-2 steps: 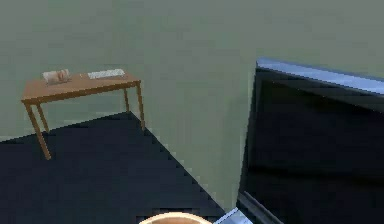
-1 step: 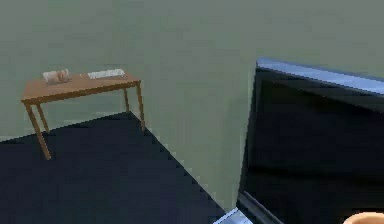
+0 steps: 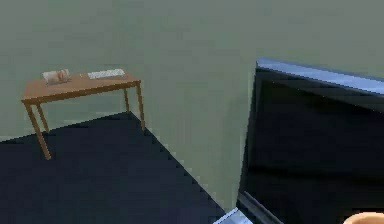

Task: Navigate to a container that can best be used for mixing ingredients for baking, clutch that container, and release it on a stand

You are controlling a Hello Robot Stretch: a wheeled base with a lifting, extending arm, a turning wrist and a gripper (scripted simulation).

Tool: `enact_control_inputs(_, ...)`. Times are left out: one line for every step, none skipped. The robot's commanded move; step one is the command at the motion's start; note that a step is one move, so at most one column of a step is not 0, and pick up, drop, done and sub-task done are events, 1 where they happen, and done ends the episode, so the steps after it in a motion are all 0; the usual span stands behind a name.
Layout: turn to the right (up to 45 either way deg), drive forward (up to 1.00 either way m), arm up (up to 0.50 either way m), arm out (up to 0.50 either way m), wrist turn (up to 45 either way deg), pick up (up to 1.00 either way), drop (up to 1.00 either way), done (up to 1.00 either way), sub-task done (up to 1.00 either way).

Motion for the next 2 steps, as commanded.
enact_control_inputs(0.0,0.0,0.0,0.0,39.0,0.0,0.0,0.0,0.0)
enact_control_inputs(0.0,0.0,0.0,0.0,0.0,0.0,1.0,0.0,0.0)
